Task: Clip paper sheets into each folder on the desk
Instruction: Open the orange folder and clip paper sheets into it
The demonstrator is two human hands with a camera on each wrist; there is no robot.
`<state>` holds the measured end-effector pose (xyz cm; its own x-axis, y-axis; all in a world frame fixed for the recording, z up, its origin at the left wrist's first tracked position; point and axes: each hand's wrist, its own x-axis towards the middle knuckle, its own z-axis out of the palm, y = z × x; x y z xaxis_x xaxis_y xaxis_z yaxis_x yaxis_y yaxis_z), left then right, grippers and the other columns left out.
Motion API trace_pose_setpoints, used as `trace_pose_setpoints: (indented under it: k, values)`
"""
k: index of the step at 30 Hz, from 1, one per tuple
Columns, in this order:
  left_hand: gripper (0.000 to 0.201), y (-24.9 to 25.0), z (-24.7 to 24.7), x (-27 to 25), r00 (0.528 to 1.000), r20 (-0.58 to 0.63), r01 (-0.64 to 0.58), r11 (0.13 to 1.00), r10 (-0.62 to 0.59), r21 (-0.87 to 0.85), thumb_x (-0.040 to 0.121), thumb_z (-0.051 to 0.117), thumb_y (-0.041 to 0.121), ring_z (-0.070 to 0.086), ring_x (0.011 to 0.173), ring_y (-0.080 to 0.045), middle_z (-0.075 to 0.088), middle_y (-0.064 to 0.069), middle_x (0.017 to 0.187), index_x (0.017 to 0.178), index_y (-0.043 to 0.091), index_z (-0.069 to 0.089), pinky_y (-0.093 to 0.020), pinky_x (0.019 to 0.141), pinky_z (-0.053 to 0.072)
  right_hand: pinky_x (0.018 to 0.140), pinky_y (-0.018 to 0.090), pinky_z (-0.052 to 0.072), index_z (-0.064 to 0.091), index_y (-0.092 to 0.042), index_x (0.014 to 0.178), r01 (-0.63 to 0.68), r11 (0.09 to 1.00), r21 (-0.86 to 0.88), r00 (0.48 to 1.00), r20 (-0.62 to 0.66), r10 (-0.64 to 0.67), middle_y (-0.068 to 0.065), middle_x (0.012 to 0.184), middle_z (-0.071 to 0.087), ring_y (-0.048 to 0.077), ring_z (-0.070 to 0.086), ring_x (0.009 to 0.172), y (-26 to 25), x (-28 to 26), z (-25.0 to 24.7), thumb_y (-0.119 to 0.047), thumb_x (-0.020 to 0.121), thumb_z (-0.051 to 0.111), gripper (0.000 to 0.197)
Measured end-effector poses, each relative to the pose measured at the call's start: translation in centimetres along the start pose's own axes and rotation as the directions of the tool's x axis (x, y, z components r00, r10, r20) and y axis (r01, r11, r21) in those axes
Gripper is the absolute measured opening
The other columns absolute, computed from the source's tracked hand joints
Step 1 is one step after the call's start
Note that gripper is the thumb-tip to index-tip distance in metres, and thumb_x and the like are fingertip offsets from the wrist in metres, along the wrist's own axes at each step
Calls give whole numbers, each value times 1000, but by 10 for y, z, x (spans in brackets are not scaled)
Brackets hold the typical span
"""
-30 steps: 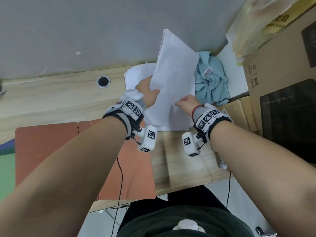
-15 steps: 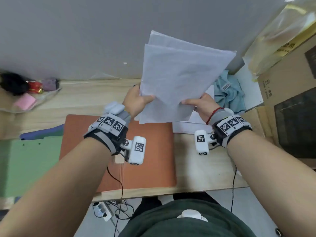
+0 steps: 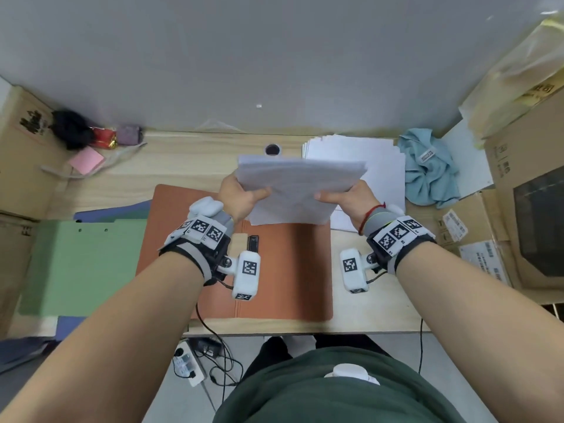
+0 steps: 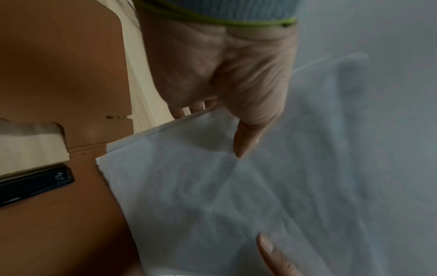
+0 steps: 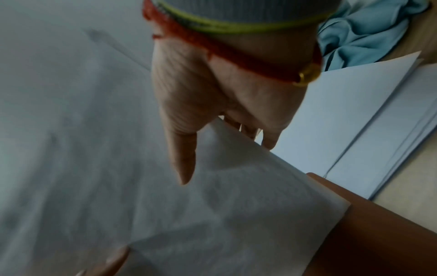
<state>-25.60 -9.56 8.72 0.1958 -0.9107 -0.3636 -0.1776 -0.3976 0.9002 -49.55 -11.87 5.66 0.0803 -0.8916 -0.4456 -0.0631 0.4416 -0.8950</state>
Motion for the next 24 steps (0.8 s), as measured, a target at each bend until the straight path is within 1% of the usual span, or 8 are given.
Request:
trace_pose_setpoints:
  k: [2, 5, 7, 10, 13, 16, 18, 24]
  values:
    - [38, 1, 0, -3, 1000, -7, -13, 999, 13, 47, 75, 82, 6, 67, 84, -14, 70, -4, 101, 110, 2, 69, -9, 65, 53, 96, 42, 54, 75, -15, 96, -11, 1000, -6, 1000, -9, 11, 5, 104, 76, 21, 71, 100, 2, -1, 0, -2, 65, 86, 36]
    - [35, 0, 1, -6, 1000, -12, -20, 995, 21, 97, 75, 83, 7, 63, 77, -13, 67, -4, 93, 106, 0, 70, -2, 50, 44, 96, 40, 54, 75, -18, 95, -18, 999, -31, 1000, -6, 18, 3, 103, 76, 19, 71, 100, 3, -4, 3, 1, 67, 85, 35]
    - [35, -1, 1, -6, 1000, -22, -12, 992, 15, 126, 75, 82, 6, 63, 81, -15, 66, -3, 95, 108, 0, 69, -6, 52, 45, 96, 39, 54, 74, -19, 96, -20, 999, -50, 1000, -10, 19, 2, 103, 76, 18, 71, 99, 3, -5, 5, 1, 68, 84, 35]
    - [35, -3, -2, -5, 999, -43, 2, 987, 5, 160, 75, 80, 5, 63, 85, -15, 66, -2, 96, 108, 1, 70, -21, 67, 48, 91, 35, 54, 73, -20, 93, -12, 998, -57, 1000, -17, 11, -1, 98, 75, 14, 70, 92, -1, -6, 7, 1, 72, 82, 31]
    - [29, -5, -4, -1, 997, -77, 13, 985, 1, 174, 75, 80, 7, 65, 84, -20, 67, -6, 93, 102, 1, 71, -29, 71, 51, 89, 33, 55, 72, -21, 91, 10, 999, -48, 1000, -2, -10, -1, 96, 74, 12, 70, 89, -6, -6, 10, 1, 75, 80, 28]
    - [26, -4, -3, -1, 997, -71, 7, 984, 6, 178, 77, 78, 4, 62, 80, -19, 66, -5, 91, 101, 4, 69, -28, 70, 48, 93, 38, 55, 73, -21, 94, 0, 998, -64, 1000, -1, 0, 2, 101, 75, 18, 70, 97, -3, -4, 13, -4, 74, 82, 28]
    - [26, -7, -2, -2, 998, -55, 25, 983, -15, 181, 77, 77, 3, 62, 80, -18, 66, -6, 93, 102, 1, 69, -26, 71, 47, 96, 42, 54, 73, -21, 96, -20, 996, -92, 1000, -16, 19, 4, 105, 74, 21, 70, 101, 1, -2, 13, -7, 73, 83, 29]
    - [34, -18, -2, 1, 996, -52, 74, 983, -66, 166, 80, 77, 9, 62, 86, -18, 64, -2, 96, 112, -1, 68, -26, 76, 48, 97, 42, 53, 72, -20, 97, -32, 993, -117, 998, -58, 26, 4, 104, 73, 21, 69, 98, 1, -2, 11, -6, 77, 80, 25]
